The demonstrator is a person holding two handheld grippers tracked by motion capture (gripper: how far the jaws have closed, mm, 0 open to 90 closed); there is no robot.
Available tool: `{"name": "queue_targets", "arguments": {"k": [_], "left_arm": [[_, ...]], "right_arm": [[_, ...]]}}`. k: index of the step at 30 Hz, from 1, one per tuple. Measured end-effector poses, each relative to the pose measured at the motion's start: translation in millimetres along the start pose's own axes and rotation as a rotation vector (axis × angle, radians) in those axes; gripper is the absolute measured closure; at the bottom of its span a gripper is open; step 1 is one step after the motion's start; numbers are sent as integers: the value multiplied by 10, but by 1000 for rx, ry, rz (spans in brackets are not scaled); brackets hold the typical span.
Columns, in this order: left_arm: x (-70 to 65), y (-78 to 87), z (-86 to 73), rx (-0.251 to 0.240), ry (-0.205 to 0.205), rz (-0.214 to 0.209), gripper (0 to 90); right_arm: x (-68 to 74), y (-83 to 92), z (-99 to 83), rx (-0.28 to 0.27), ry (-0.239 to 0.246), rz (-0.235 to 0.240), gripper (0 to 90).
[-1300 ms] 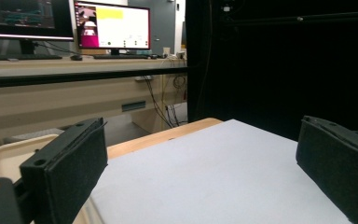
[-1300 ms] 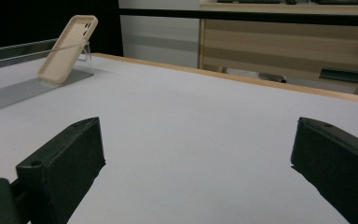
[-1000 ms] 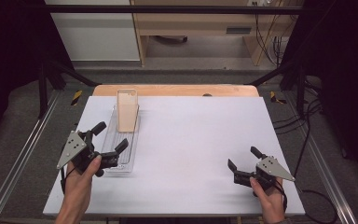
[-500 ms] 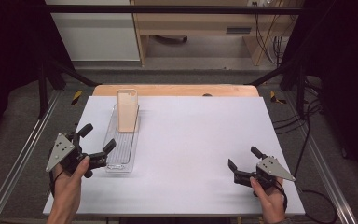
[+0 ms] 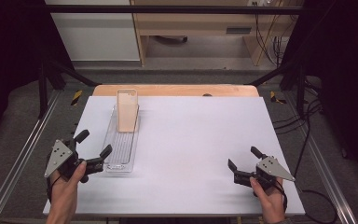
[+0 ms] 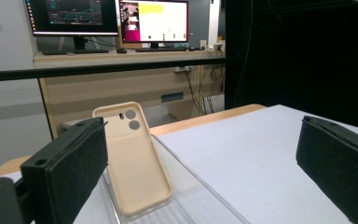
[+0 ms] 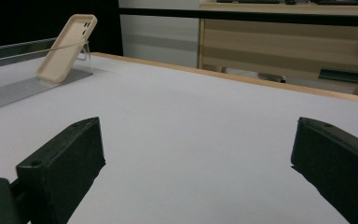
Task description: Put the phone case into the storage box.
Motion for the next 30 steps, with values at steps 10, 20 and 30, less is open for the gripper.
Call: {"name": "queue_targets", "arguments": {"k": [10, 20, 30], "left_arm": [[33, 40, -141, 16, -1, 8, 18], [18, 48, -246, 17, -16, -1, 19], [-56, 27, -329, 26, -29, -23, 19]], "right_arm": [[6, 0, -2, 1, 1, 2, 25], [11, -4, -4, 2, 7, 2, 25], [2, 5, 0, -1, 3, 1, 25]]}}
Point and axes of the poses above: each handheld gripper's, and its own axes: y roughly backward along the jaws, z roughly out of its top, x roughly to its left, the point moved 5 cm from there along -y, roughly forward along the jaws
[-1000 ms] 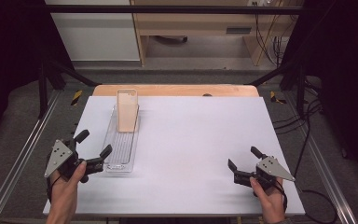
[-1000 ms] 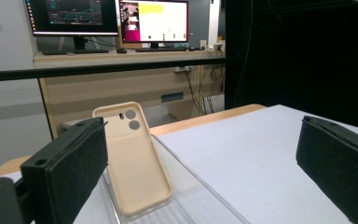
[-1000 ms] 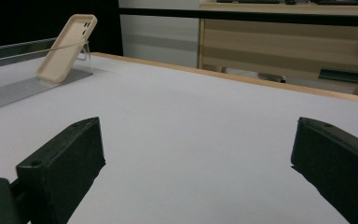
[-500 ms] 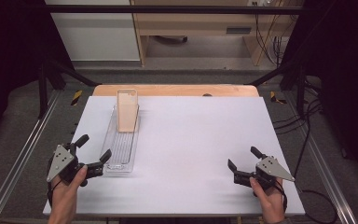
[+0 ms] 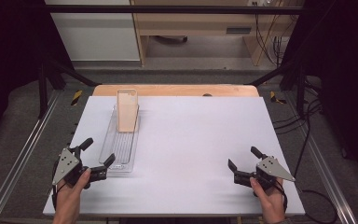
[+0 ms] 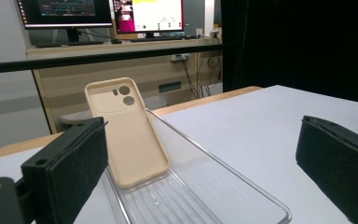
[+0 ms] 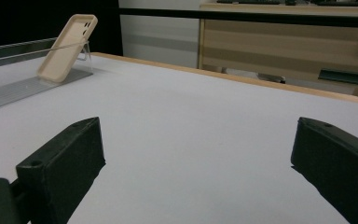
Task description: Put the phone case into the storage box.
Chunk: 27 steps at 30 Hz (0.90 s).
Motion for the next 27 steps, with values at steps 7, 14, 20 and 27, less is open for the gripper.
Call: {"name": "queue_targets", "arguments": {"k": [7, 14, 20, 27], "left_arm": [[-42, -8, -63, 1, -6, -14, 19], [-64, -3, -123, 7, -8, -20, 19], [-83, 6, -167, 11, -9, -26, 19], [-98, 20, -200, 8, -18, -30, 19]], "right_arm": [[-2, -1, -2, 1, 2, 0, 25], [0, -1, -3, 1, 2, 1, 25], [0, -1, -3, 1, 7, 0, 25], [4, -4, -3, 0, 10, 2, 25]]}}
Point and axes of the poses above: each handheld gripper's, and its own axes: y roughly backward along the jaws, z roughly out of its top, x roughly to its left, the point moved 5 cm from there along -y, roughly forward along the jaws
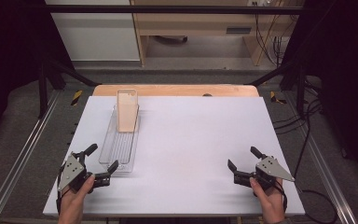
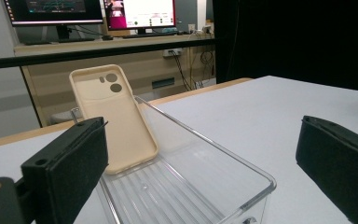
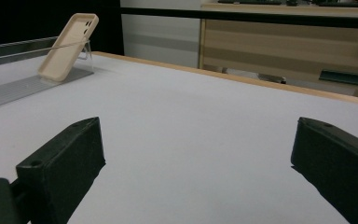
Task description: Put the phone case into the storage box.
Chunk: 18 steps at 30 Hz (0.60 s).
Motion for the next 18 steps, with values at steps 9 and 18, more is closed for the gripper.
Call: {"name": "queue_targets", "arguments": {"k": [9, 18], "left_arm": [[-34, 3, -37, -1, -5, -7, 19], [-17, 58, -67, -15, 8, 5, 18]], "right_arm": [[0, -1, 0, -3, 11, 0, 25], [8, -3, -1, -4, 22, 0, 25]]}}
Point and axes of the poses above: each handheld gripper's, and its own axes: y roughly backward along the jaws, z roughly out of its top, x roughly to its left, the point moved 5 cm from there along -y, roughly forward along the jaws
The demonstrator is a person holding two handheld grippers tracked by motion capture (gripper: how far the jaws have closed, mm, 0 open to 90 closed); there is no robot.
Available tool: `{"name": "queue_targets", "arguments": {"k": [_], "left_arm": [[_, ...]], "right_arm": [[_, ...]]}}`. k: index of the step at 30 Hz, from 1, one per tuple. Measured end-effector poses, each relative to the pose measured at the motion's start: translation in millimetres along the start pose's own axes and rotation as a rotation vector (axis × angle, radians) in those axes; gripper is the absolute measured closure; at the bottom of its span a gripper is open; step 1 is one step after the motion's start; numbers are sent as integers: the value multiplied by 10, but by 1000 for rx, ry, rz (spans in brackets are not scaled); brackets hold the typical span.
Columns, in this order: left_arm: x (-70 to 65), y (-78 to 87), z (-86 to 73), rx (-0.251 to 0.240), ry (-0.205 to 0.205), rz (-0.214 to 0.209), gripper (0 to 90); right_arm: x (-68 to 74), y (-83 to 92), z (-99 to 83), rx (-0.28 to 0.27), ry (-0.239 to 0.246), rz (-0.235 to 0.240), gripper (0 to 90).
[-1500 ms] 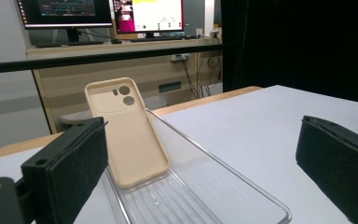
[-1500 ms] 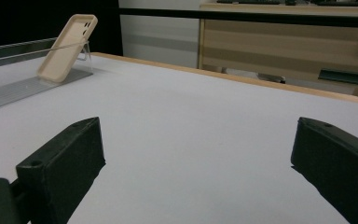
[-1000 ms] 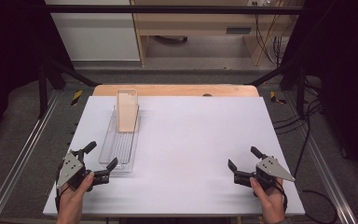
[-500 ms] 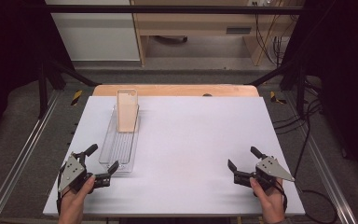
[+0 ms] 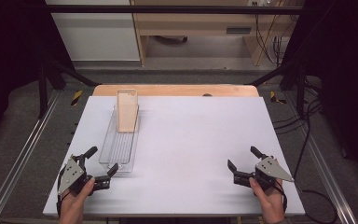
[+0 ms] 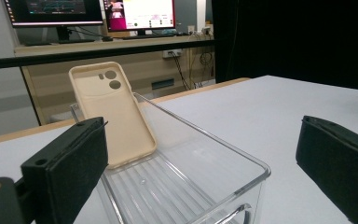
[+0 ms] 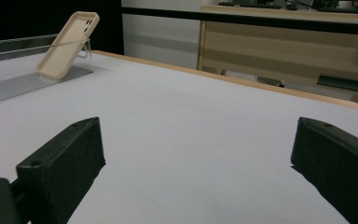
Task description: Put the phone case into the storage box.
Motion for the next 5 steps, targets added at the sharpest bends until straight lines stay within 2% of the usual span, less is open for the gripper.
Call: {"name": "queue_targets", "arguments": {"k": [5], "left_arm": [[10, 17, -20, -4, 3, 9, 18]], "right_arm": [[-6, -2, 3, -4, 6, -3, 26]]}}
Point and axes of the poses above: each handheld gripper's, and its own axes: y roughly backward along the jaws, z roughly out of its top, x roughly to its left, the point moved 5 cm from there along -y, roughly forward along the jaws
